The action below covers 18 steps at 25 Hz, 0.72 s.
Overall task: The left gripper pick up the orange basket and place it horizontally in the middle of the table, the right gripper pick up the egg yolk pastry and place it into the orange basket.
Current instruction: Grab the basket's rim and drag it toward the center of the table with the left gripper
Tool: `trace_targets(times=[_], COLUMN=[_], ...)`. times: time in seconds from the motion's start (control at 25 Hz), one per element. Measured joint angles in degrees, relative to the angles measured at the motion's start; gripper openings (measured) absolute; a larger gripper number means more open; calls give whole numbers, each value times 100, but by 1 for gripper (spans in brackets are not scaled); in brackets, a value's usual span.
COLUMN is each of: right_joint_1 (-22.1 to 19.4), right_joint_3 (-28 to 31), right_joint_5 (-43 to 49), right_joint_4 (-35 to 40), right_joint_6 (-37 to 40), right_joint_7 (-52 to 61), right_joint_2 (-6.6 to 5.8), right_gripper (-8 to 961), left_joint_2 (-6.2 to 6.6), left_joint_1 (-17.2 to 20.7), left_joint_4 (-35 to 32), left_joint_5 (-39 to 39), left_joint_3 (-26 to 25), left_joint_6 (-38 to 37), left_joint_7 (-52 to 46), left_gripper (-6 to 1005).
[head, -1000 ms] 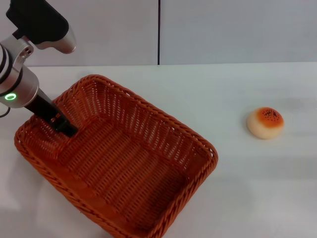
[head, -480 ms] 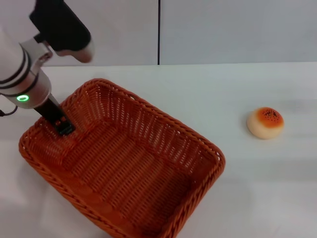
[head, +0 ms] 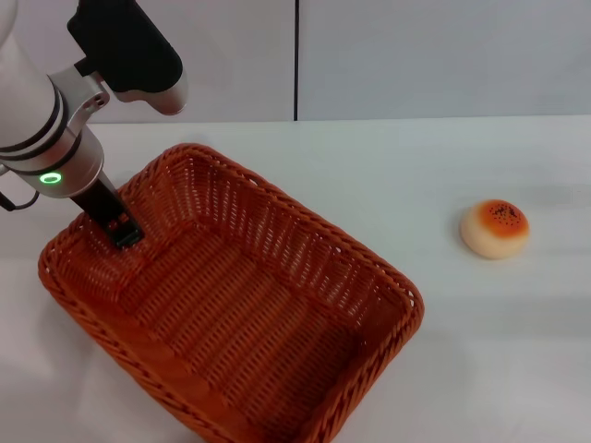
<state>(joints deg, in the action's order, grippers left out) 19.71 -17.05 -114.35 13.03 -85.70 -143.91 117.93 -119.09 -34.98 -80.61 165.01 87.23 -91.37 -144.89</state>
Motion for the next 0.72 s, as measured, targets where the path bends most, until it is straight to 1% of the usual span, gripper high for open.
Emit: trace_targets(times=[0.08,0.2,0.28,0.48,0.6,0.72], right_joint_1=[21,48,71,124,146,180], right_joint_3=[0,0,0,0,0,0], right_joint_5=[0,0,0,5,10,22], right_joint_4=[-13,-31,-43,-106,-139,-193], right_joint_6=[12,36,68,127,157,159], right_joint_7=[-1,-1,-7,-18,-18,-18], right_joint_2=[-9,-24,-38,-83,-101,-146], right_gripper=[685,685,685,685,685,685], left_joint_2=[0,0,0,18,46,53], left_joint_1=[-11,-81,-193,-505,-689,-806], left_joint_4=[3,9,103,574,988,1275], left_joint_5=[4,7,-53,-423,-562,-592], left_joint_3=[-12,-216,-574,-1669,-2114,-2473], left_joint_6=[-3,5,6,-138,-206,-223], left_joint_7=[-33,-470,-843,-1285,-1508,-1664], left_gripper=[278,273,269,258,243,215])
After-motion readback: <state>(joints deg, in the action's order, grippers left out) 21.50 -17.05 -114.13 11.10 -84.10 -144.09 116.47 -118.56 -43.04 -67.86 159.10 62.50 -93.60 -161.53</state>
